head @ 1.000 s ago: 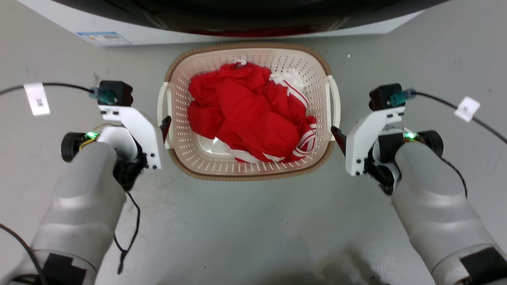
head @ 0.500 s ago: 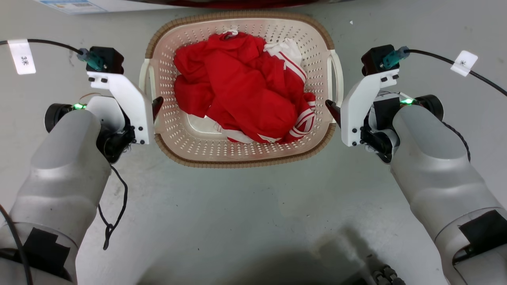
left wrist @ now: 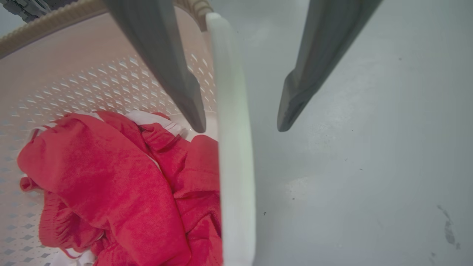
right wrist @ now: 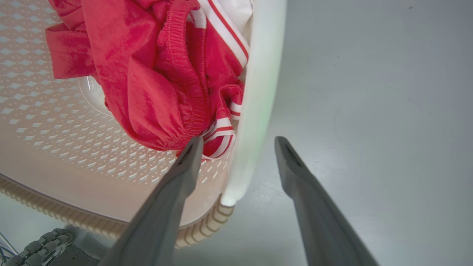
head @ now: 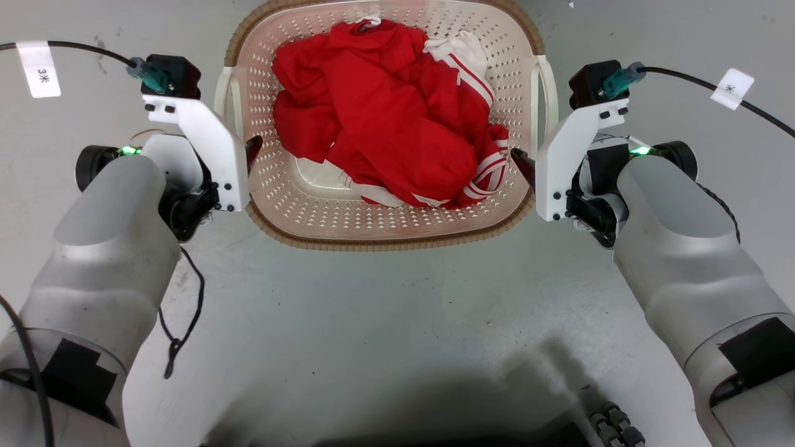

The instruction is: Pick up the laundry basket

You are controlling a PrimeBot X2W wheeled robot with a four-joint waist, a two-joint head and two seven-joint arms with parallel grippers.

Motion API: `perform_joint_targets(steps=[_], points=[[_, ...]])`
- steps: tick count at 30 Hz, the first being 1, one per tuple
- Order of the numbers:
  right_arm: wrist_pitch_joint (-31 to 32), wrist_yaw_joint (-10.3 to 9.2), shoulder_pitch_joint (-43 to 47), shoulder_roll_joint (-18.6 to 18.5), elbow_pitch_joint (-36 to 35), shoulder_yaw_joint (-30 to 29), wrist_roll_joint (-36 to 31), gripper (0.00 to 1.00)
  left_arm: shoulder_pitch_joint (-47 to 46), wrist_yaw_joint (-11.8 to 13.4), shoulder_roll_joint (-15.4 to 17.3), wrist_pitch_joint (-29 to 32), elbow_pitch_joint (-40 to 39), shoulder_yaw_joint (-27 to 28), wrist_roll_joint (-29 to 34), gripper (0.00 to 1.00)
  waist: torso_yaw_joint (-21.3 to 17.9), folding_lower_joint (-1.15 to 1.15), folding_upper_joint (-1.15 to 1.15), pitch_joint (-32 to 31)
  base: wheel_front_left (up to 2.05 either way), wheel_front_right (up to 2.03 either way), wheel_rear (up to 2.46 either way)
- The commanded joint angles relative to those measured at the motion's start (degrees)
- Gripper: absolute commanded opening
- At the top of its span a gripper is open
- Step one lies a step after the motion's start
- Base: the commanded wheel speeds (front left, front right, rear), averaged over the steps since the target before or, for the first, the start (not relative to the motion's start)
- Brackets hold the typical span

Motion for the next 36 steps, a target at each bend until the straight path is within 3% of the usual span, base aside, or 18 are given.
perform_joint_targets(steps=[1, 2, 3, 4, 5, 6, 21, 36], points=[[-0.25, -0.04, -0.58, 0.09, 0.37, 0.24, 0.47, 1.00, -0.67, 0.00, -0.43, -0.14, 0.31, -0.14, -0.44, 1.00, 0.11, 0.00, 0.00, 0.08, 0.00, 0.00, 0.00], [-0.65, -0.04, -0.70, 0.09, 0.55, 0.27, 0.81, 1.00, -0.80, 0.00, -0.64, -0.36, 0.61, -0.36, -0.84, 1.00, 0.18, 0.00, 0.00, 0.16, 0.00, 0.00, 0.00], [-0.97, -0.04, -0.87, 0.08, 0.77, 0.42, 0.92, 0.93, -1.04, 0.00, -0.80, -0.63, 0.87, -0.62, -1.14, 0.61, 0.25, 0.00, 0.00, 0.23, 0.00, 0.00, 0.00], [-0.66, -0.04, -0.76, 0.09, 0.97, 0.61, 1.35, 0.44, -1.23, 0.00, -1.00, -0.44, 1.01, -1.04, -1.48, 0.12, 0.34, 0.00, 0.00, 0.27, 0.00, 0.00, 0.00], [-0.57, -0.04, -0.63, 0.10, 1.04, 0.80, 1.72, 0.16, -1.25, 0.00, -1.24, -0.28, 1.22, -1.39, -1.96, 0.00, 0.42, 0.00, 0.00, 0.28, 0.00, 0.00, 0.00], [-0.60, -0.04, -0.67, 0.10, 1.14, 1.02, 2.00, 0.00, -1.40, 0.00, -1.38, -0.43, 1.43, -1.62, -2.37, 0.00, 0.47, 0.00, 0.00, 0.28, 0.00, 0.00, 0.00], [1.99, 0.05, 0.27, 0.14, 2.19, 5.00, 6.43, 0.00, -0.97, -0.01, -2.75, 0.75, 3.57, -5.80, -7.30, 0.00, 0.97, 0.00, 0.00, -1.39, 0.00, 0.00, 0.00], [14.83, 0.06, 3.87, 0.30, 2.79, 7.14, 9.83, 0.00, 3.34, -0.07, -6.44, 8.42, 6.99, -9.62, -11.94, 0.00, 1.72, 0.00, 0.00, -14.26, 0.00, 0.00, 0.00]])
